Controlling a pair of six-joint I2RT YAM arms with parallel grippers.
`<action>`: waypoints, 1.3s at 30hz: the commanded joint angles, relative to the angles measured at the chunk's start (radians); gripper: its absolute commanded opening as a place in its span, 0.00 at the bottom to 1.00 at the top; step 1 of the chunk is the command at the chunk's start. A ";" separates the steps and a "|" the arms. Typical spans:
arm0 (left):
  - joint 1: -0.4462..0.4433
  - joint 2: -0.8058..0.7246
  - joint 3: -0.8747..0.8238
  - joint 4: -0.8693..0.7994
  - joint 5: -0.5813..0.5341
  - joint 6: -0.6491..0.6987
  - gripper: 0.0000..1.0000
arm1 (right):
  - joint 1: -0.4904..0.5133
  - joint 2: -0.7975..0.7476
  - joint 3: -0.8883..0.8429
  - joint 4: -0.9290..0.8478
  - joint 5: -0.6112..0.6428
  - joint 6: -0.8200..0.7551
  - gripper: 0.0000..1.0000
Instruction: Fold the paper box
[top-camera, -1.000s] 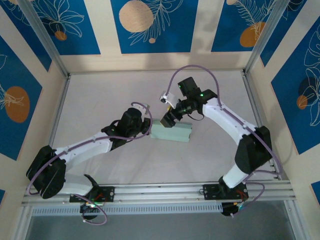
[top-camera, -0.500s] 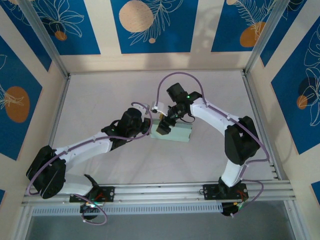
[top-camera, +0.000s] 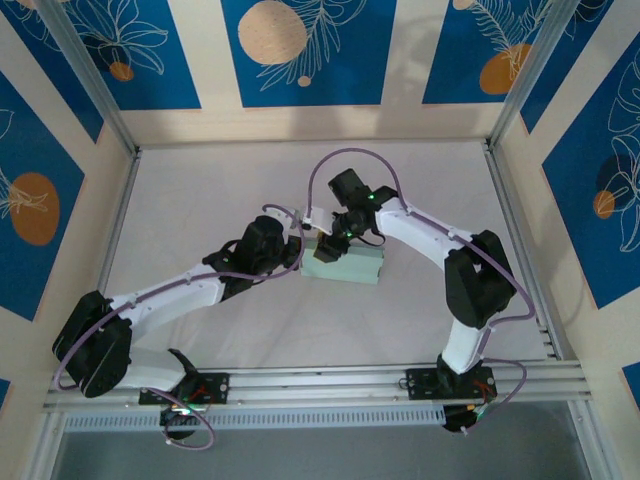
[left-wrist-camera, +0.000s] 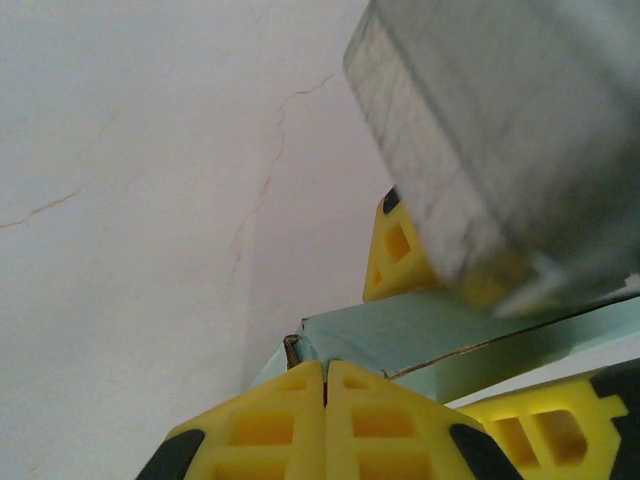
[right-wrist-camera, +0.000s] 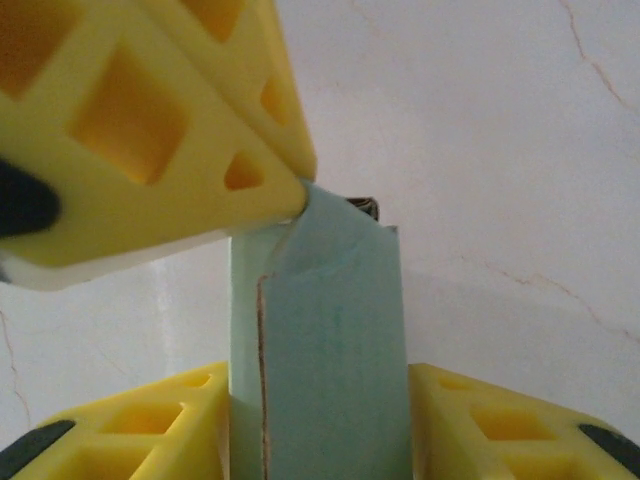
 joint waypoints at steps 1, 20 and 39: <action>-0.022 0.046 -0.051 -0.231 0.017 0.028 0.00 | 0.010 -0.008 -0.033 0.008 0.033 -0.013 0.41; -0.033 0.082 -0.092 -0.184 -0.021 0.035 0.00 | 0.030 -0.008 -0.032 -0.010 0.050 -0.015 0.21; -0.040 0.115 -0.079 -0.256 -0.007 0.021 0.00 | 0.021 -0.142 -0.042 0.051 -0.027 0.043 0.67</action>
